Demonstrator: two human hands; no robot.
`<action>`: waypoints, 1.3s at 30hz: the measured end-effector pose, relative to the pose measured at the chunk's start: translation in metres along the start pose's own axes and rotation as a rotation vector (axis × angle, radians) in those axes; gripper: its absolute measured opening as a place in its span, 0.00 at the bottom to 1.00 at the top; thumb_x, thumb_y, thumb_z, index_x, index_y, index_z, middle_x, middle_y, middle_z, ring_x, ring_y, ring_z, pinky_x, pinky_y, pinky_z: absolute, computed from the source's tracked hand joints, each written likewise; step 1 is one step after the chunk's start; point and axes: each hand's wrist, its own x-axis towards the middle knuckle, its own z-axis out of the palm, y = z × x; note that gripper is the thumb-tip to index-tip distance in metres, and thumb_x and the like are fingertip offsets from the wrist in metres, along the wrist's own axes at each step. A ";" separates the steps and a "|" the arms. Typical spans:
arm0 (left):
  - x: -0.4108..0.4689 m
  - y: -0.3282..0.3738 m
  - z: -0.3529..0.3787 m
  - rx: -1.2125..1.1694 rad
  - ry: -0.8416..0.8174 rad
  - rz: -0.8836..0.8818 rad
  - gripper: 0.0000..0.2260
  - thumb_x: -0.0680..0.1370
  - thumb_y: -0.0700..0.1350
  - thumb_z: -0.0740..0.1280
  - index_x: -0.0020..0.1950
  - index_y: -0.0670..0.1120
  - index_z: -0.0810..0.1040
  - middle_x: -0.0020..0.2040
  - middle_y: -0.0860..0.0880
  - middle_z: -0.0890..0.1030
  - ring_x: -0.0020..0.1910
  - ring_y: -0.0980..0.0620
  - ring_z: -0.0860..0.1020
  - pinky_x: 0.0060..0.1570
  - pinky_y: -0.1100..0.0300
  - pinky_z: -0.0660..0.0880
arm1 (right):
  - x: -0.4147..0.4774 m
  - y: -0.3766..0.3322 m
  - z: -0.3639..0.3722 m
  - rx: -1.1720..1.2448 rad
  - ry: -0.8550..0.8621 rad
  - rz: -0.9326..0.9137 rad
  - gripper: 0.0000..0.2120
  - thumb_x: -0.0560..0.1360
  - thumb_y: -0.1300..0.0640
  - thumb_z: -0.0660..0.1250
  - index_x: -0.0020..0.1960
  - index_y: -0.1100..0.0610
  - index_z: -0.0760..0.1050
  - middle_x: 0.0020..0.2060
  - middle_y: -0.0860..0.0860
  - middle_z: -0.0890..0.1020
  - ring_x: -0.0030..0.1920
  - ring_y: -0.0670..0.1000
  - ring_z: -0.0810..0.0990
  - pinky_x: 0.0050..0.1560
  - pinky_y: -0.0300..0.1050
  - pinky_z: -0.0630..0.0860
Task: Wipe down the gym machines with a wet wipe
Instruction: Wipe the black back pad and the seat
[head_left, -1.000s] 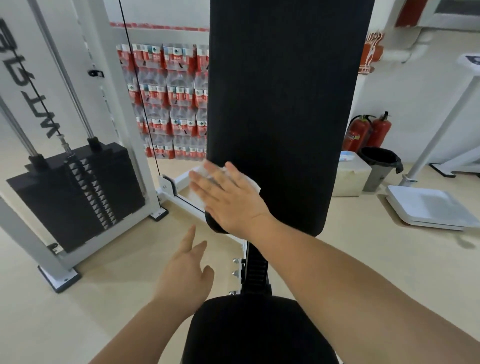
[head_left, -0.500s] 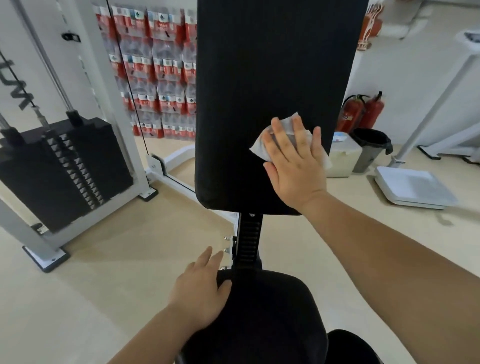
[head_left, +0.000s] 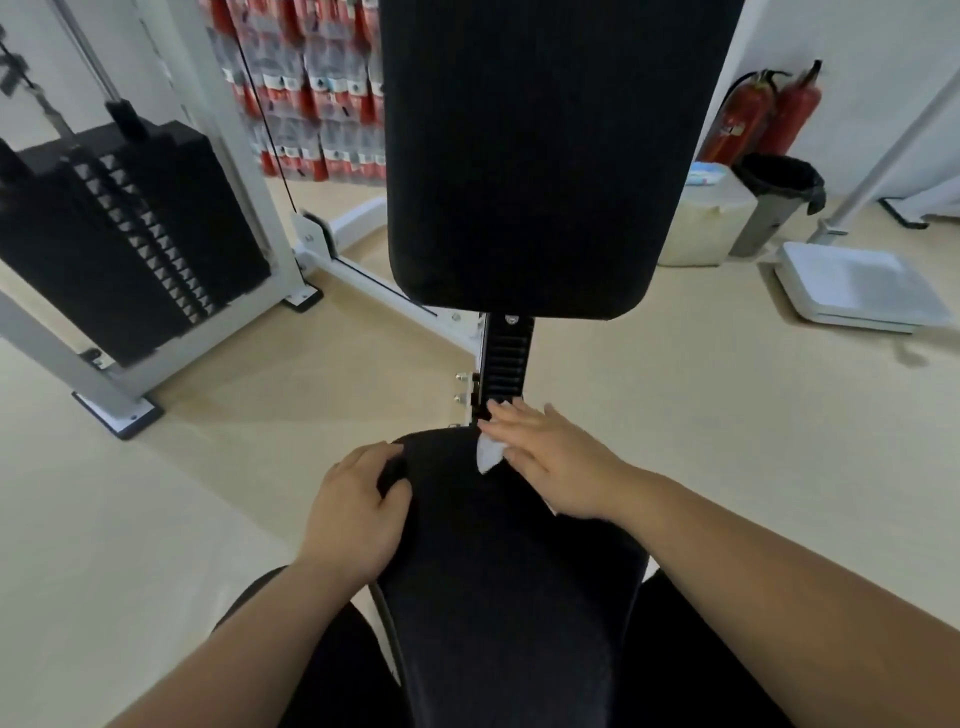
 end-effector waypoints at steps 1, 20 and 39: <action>-0.002 -0.003 0.000 -0.021 -0.001 -0.029 0.18 0.79 0.43 0.65 0.70 0.47 0.76 0.68 0.49 0.77 0.67 0.49 0.73 0.65 0.60 0.66 | -0.009 0.005 0.008 -0.066 -0.102 0.070 0.25 0.87 0.45 0.48 0.83 0.44 0.50 0.82 0.44 0.47 0.81 0.47 0.39 0.81 0.53 0.38; -0.031 -0.015 -0.013 -0.370 0.004 -0.151 0.20 0.78 0.42 0.56 0.58 0.56 0.83 0.50 0.61 0.83 0.52 0.63 0.78 0.50 0.65 0.73 | -0.050 0.007 0.008 -0.188 -0.242 0.422 0.50 0.67 0.23 0.32 0.82 0.50 0.35 0.81 0.52 0.35 0.81 0.54 0.33 0.80 0.57 0.37; -0.026 -0.024 -0.011 -0.006 -0.043 -0.113 0.19 0.83 0.46 0.58 0.74 0.53 0.74 0.56 0.51 0.84 0.51 0.50 0.81 0.50 0.58 0.73 | -0.024 0.023 0.008 -0.172 -0.196 0.338 0.47 0.70 0.22 0.31 0.83 0.44 0.39 0.82 0.46 0.40 0.82 0.54 0.39 0.80 0.60 0.39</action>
